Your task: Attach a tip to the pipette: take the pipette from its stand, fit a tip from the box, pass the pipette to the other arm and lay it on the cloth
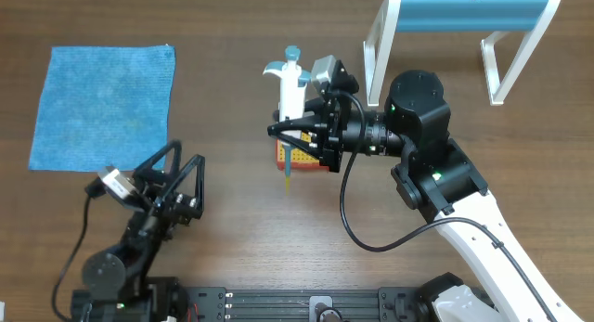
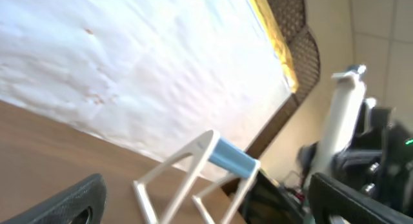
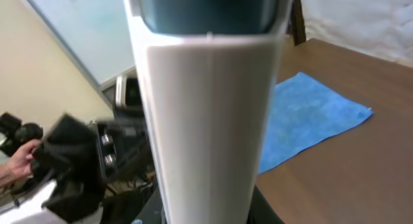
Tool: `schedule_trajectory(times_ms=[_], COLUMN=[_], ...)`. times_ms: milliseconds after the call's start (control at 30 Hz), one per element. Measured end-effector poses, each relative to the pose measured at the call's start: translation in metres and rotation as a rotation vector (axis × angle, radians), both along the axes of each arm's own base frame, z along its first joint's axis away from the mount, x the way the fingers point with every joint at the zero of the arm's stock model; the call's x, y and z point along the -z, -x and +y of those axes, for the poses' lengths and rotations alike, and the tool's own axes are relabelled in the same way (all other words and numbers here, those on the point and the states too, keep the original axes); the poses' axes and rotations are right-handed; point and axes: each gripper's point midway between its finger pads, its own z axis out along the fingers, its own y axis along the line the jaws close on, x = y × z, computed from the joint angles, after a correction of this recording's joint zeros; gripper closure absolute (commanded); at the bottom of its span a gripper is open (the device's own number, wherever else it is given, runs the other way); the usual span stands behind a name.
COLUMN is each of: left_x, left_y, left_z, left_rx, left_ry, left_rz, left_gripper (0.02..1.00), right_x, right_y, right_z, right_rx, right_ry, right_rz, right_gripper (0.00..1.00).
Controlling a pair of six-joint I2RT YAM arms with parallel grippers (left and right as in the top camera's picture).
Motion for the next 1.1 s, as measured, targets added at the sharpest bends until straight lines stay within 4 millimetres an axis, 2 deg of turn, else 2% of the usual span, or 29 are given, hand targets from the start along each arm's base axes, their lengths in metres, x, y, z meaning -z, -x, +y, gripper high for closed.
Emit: schedule_trajectory(times_ms=[133, 233, 400, 500, 567, 733, 833, 1000, 1100], left_x=[-0.031, -0.051, -0.074, -0.071, -0.063, -0.063, -0.066, -0.065, -0.064], left_y=[-0.018, -0.036, -0.041, -0.039, -0.036, -0.017, -0.005, -0.004, -0.004], left_z=[-0.013, -0.039, -0.072, -0.084, -0.093, -0.115, -0.123, -0.123, -0.123], left_rx=[0.091, 0.286, 0.613, 0.797, 0.895, 1.033, 1.081, 1.091, 1.095], left_ry=[-0.013, -0.061, -0.118, -0.103, -0.079, -0.115, -0.139, -0.137, -0.136], left_rz=[0.06, 0.101, 0.085, 0.164, 0.237, 0.215, 0.185, 0.2, 0.206], left_gripper=[0.023, 0.023, 0.02, 0.02, 0.023, 0.02, 0.02, 0.023, 0.075], right_x=[0.004, 0.004, 0.005, 0.01, 0.017, 0.028, 0.027, 0.031, 0.031], right_y=[0.005, 0.007, 0.01, 0.011, 0.011, 0.008, 0.011, 0.016, 0.018], right_z=[0.0, 0.0, 0.001, 0.004, 0.007, 0.016, 0.025, 0.03, 0.03], right_rx=[-0.021, -0.034, -0.057, -0.081, -0.104, -0.149, -0.194, -0.243, -0.256], right_ry=[0.009, 0.007, 0.003, 0.002, 0.003, -0.001, -0.018, -0.019, -0.021], right_rz=[0.029, 0.031, 0.051, 0.1, 0.163, 0.251, 0.268, 0.321, 0.336], right_gripper=[0.932, 0.925, 0.925, 0.925, 0.925, 0.925, 0.925, 0.925, 0.925])
